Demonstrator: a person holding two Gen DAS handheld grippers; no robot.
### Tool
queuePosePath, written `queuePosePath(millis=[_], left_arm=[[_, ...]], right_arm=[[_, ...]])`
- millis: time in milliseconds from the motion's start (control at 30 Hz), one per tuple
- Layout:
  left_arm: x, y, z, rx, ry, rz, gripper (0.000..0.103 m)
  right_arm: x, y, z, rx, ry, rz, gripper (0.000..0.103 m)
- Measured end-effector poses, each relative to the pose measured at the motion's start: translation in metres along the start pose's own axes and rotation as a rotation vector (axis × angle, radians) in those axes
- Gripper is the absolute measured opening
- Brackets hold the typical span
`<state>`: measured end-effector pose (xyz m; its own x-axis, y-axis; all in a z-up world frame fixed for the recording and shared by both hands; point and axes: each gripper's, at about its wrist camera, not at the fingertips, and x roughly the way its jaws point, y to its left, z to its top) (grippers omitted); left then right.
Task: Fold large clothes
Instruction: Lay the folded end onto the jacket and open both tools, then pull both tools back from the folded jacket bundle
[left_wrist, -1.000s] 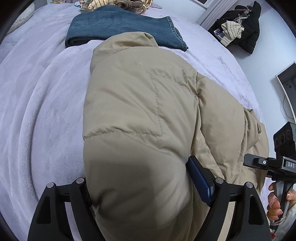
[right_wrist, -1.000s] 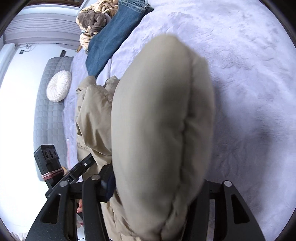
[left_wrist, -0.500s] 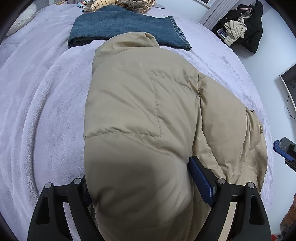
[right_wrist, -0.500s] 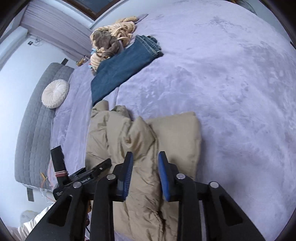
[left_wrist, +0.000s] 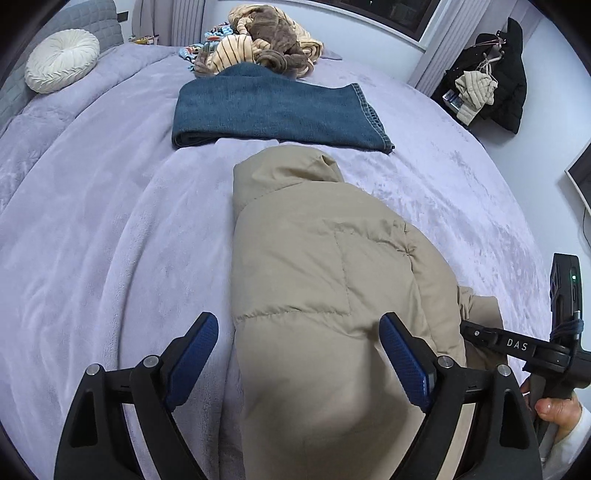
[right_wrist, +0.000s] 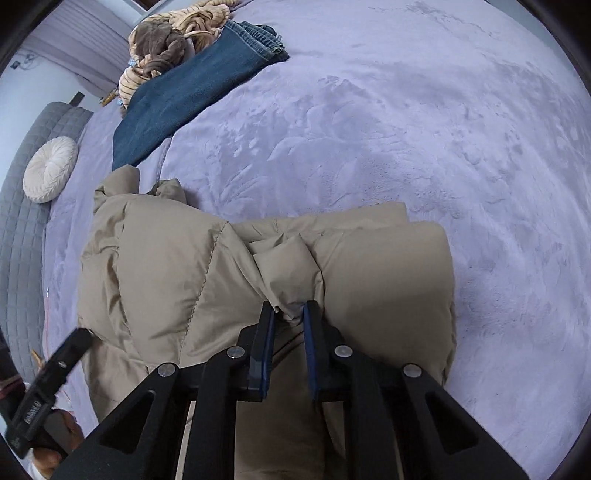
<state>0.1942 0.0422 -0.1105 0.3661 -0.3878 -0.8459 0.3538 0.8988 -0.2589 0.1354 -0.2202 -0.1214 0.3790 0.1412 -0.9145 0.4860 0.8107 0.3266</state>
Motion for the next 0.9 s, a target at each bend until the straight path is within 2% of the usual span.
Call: queuePosePath(millis=[67, 167, 233, 333, 433, 467, 533, 567, 600, 667, 767, 900], left_arm=[[0.020, -0.003, -0.002, 0.021, 0.055, 0.036, 0.090], [0.038, -0.003, -0.010, 0.029, 0.062, 0.041, 0.093], [0.044, -0.001, -0.010, 0.024, 0.066, 0.048, 0.100], [0.045, 0.002, -0.010, 0.014, 0.080, 0.050, 0.099], [0.030, 0.001, -0.009, 0.028, 0.075, 0.083, 0.099], [0.023, 0.000, -0.012, 0.035, 0.072, 0.085, 0.099], [0.009, -0.001, -0.016, 0.048, 0.068, 0.086, 0.099], [0.003, 0.000, -0.020, 0.054, 0.069, 0.093, 0.099], [-0.003, 0.000, -0.023, 0.057, 0.070, 0.097, 0.099], [-0.015, 0.002, -0.033, 0.057, 0.071, 0.105, 0.099], [-0.028, 0.002, -0.051, 0.062, 0.074, 0.116, 0.100], [-0.028, -0.001, -0.080, 0.087, 0.117, 0.135, 0.103]], right_arm=[[0.003, 0.000, -0.001, -0.021, 0.000, -0.012, 0.015], [0.011, -0.004, -0.004, -0.037, -0.007, -0.024, 0.014], [0.017, -0.007, -0.006, -0.056, -0.009, -0.029, 0.014], [0.021, -0.009, -0.008, -0.069, -0.005, -0.039, 0.014], [0.010, -0.008, -0.007, -0.039, 0.002, -0.012, 0.015], [0.005, -0.007, -0.008, -0.034, 0.005, 0.004, 0.019], [-0.008, -0.005, -0.010, -0.036, 0.018, 0.024, 0.019], [-0.016, -0.003, -0.013, -0.040, 0.021, 0.033, 0.023], [-0.024, -0.001, -0.016, -0.041, 0.022, 0.044, 0.034], [-0.038, 0.002, -0.024, -0.045, 0.023, 0.069, 0.048], [-0.057, 0.007, -0.042, -0.070, 0.026, 0.090, 0.048], [-0.073, 0.012, -0.072, -0.107, 0.040, 0.068, 0.048]])
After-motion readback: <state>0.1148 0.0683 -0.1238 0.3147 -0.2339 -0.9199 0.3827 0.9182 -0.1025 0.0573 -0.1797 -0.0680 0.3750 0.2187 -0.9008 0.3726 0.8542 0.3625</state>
